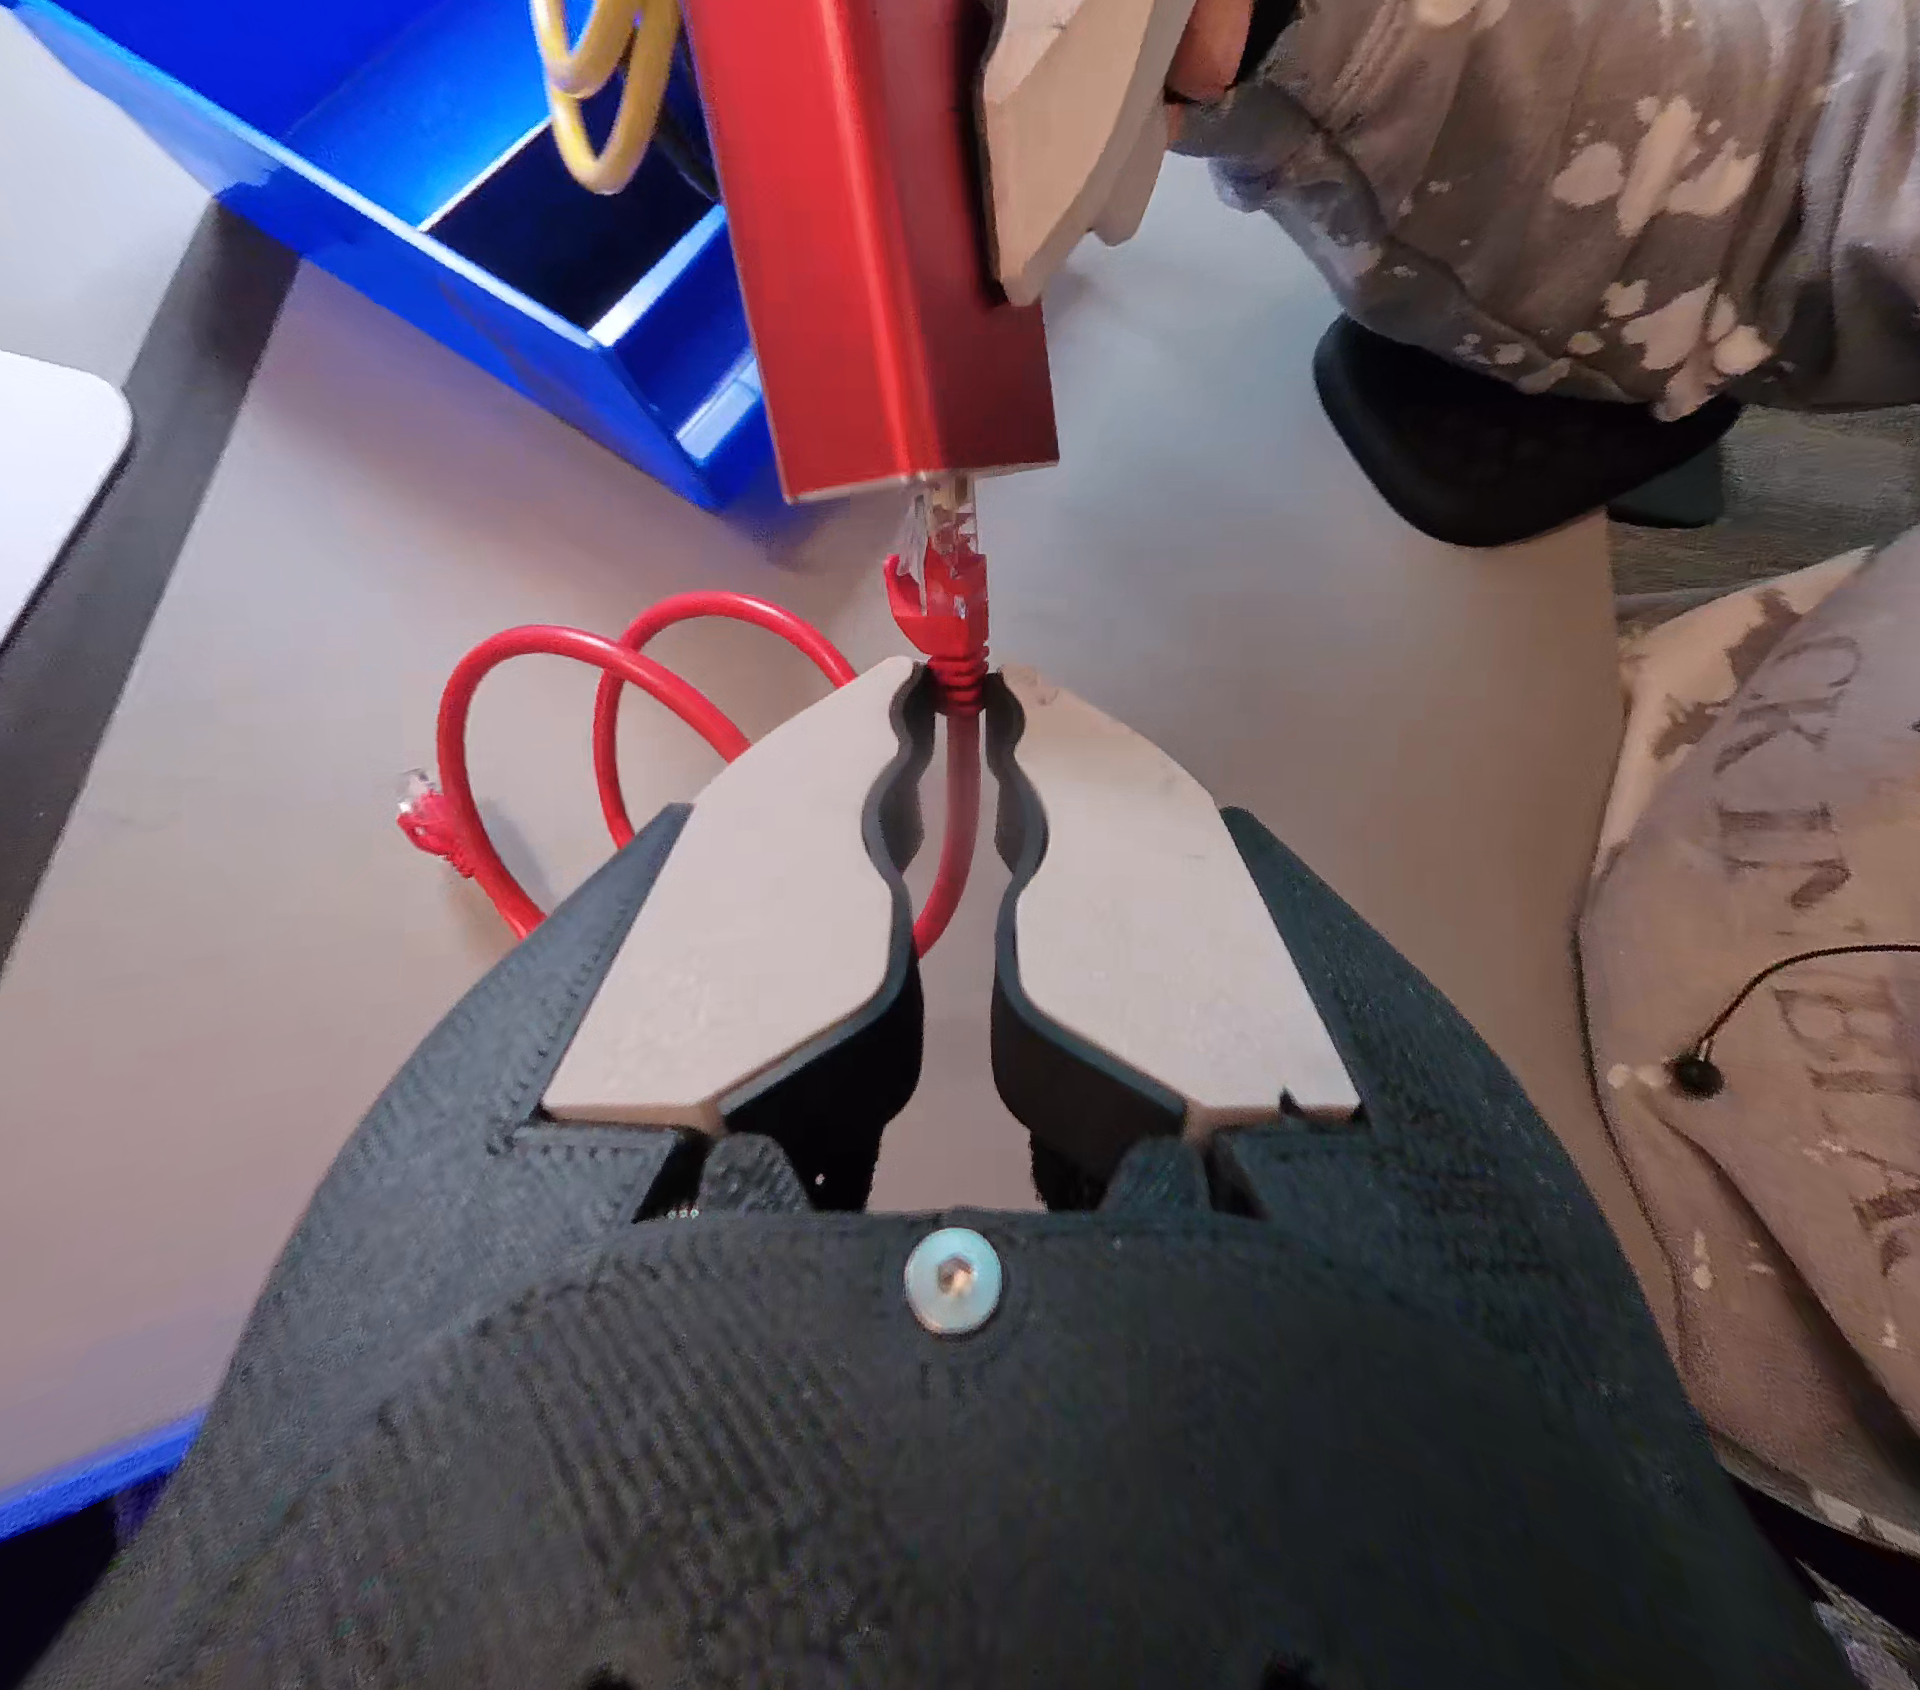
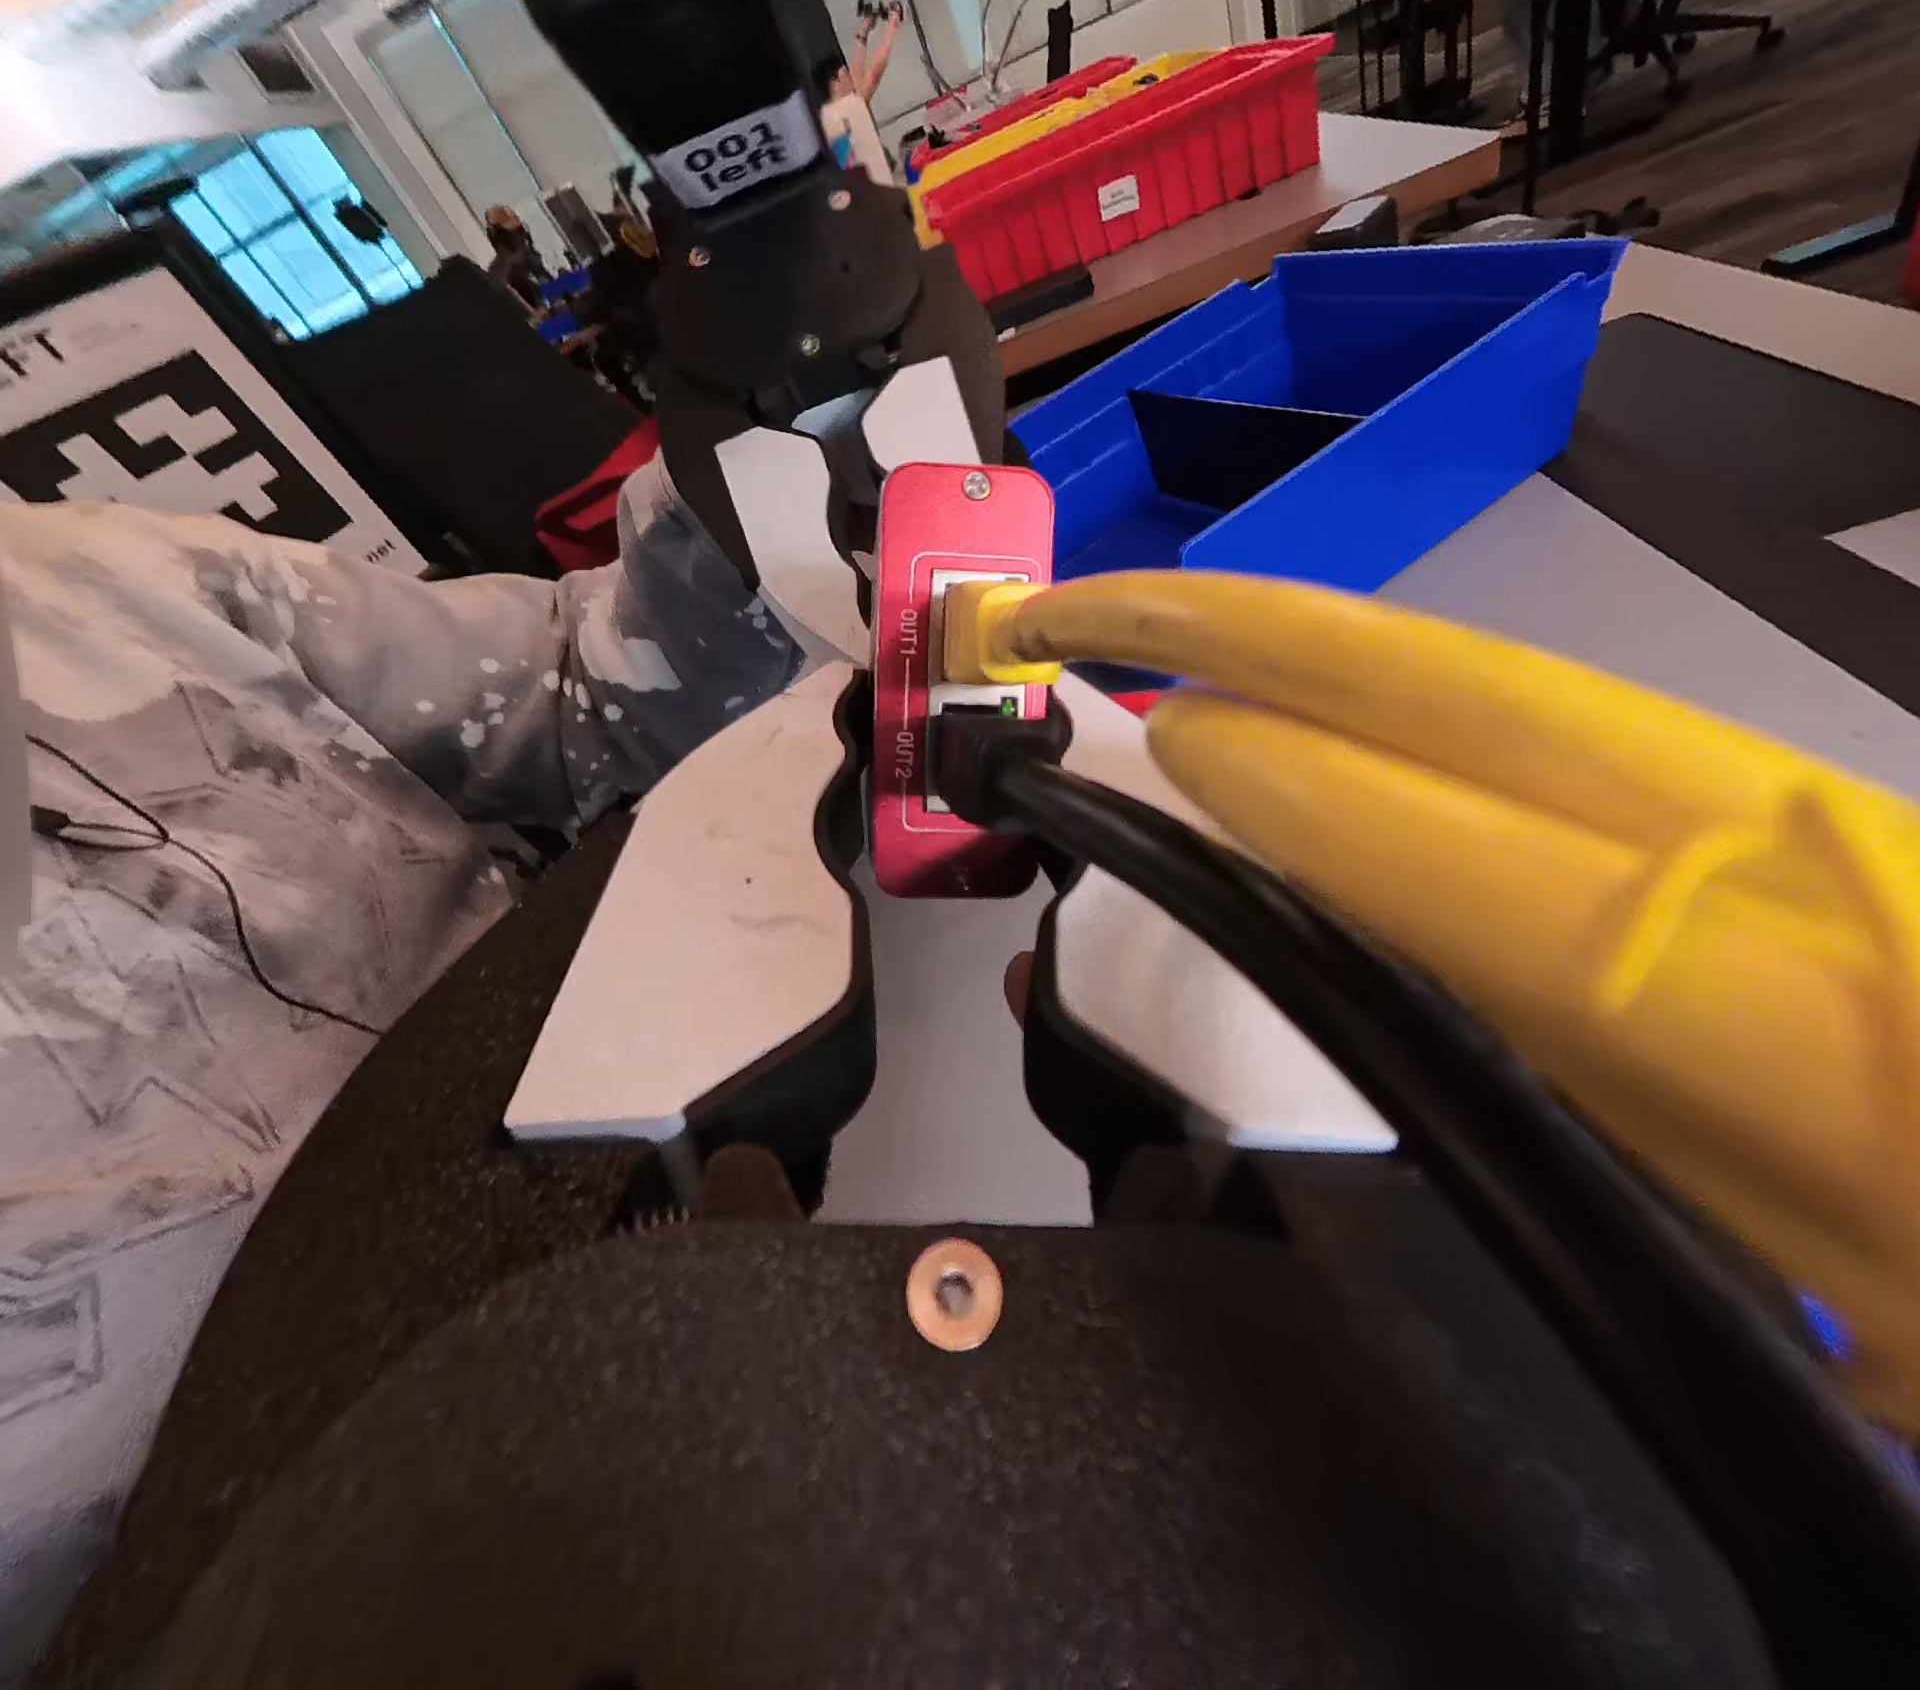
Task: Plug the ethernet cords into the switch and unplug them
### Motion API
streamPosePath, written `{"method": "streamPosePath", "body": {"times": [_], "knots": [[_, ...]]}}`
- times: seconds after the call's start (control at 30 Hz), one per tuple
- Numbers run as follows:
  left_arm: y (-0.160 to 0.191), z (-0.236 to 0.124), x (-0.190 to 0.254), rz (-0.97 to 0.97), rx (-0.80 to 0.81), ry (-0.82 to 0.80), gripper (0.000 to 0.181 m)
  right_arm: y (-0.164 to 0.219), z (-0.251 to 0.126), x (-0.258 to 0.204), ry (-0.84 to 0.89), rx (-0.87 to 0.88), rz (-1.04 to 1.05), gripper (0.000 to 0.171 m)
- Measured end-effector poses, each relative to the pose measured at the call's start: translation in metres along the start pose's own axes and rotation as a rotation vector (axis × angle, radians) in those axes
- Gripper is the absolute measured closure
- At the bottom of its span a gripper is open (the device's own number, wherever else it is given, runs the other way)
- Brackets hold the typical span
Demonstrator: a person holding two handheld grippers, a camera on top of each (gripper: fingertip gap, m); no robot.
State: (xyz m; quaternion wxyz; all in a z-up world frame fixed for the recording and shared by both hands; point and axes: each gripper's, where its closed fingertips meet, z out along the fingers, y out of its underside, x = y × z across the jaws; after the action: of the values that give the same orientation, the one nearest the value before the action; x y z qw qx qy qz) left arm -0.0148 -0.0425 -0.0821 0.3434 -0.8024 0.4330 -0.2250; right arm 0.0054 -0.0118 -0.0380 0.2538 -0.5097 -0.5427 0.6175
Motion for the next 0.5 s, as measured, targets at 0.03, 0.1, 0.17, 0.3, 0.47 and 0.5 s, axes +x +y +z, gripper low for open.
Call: {"method": "streamPosePath", "body": {"times": [0.03,0.1,0.17,0.3,0.47,0.5], "knots": [[0.002,0.003,0.001,-0.001,-0.010,0.013,0.171,0.003,0.002,-0.001,0.006,-0.024,-0.019,0.143],[0.008,0.007,0.000,-0.002,-0.041,0.015,0.171,0.009,0.004,0.001,0.037,-0.068,-0.050,0.143],[0.007,0.007,-0.001,-0.025,-0.017,0.037,0.171,0.011,0.004,0.002,0.054,-0.090,-0.052,0.143],[0.000,0.003,-0.004,-0.063,0.071,0.082,0.172,0.012,0.003,0.003,0.084,-0.105,-0.069,0.143],[0.002,0.011,-0.004,-0.069,0.092,0.127,0.173,0.019,0.002,0.002,0.093,-0.161,-0.067,0.142],[0.000,0.009,-0.003,-0.070,0.106,0.140,0.173,0.020,0.001,0.001,0.086,-0.168,-0.062,0.142]]}}
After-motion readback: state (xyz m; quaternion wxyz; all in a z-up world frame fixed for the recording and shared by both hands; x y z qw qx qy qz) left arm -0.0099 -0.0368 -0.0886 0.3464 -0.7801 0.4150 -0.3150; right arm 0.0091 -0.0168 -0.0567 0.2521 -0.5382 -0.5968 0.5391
